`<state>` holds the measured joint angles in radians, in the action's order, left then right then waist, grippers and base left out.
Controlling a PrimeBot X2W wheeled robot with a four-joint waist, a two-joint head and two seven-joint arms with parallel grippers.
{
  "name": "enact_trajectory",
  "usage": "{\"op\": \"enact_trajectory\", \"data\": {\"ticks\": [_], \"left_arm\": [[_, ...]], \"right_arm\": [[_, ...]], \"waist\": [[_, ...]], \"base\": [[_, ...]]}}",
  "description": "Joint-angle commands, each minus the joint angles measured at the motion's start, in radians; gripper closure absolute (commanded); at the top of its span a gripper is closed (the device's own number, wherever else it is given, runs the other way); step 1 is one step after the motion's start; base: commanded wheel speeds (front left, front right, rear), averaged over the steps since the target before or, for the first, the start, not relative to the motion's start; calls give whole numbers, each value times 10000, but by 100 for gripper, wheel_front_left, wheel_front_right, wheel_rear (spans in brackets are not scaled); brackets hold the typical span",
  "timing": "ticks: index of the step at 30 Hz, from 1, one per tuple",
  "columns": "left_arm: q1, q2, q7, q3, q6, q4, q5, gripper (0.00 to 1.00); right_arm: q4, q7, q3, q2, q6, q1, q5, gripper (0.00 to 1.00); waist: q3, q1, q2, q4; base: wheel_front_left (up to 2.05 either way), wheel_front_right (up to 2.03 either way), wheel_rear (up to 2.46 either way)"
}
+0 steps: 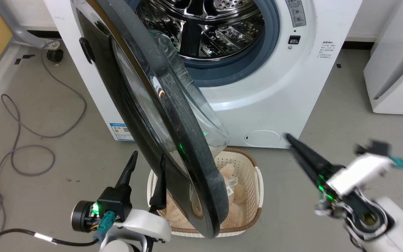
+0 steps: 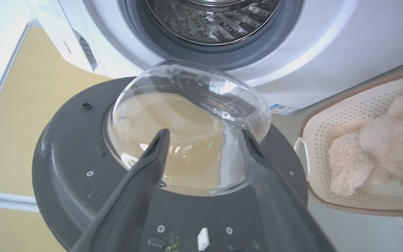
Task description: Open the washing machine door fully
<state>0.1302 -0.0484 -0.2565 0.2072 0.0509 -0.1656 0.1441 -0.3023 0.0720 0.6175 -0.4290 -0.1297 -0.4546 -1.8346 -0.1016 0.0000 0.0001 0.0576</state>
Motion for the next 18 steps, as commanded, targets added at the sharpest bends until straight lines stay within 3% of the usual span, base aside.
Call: {"op": "enact_trajectory", "data": {"ticks": [1,6,9,10,14,18], "left_arm": [[-117,-18,-53,-73,34,-22,40,0],[-310,-18,-53,-255,21,-50,2,0],[-455,-18,-53,-391,-7,-64,-39,0],[-500,-18,-53,-432,-17,-71,-56,0],[-595,-18,-53,-548,-95,-110,-105,0],[-598,-18,-53,-645,-177,-157,-156,0]], "right_arm": [[-85,-342,-117,-67,-10,308,155,0],[-874,-2891,-559,-159,-10,1504,1300,0],[-1551,-3309,-1110,-50,-10,1938,2325,0],[-1764,-3323,-1712,80,-10,2035,2808,0],[-1926,-3333,-4607,868,-10,2581,6399,0],[-570,-3335,-6835,2345,-10,3368,9817,0]], "waist": [[22,0,-1,-9],[206,0,-1,-68],[305,0,-1,-150],[330,0,-1,-179],[376,0,-1,-249],[366,0,-1,-295]], "base": [[0,0,0],[0,0,0],[0,0,0],[0,0,0],[0,0,0],[0,0,0]]}}
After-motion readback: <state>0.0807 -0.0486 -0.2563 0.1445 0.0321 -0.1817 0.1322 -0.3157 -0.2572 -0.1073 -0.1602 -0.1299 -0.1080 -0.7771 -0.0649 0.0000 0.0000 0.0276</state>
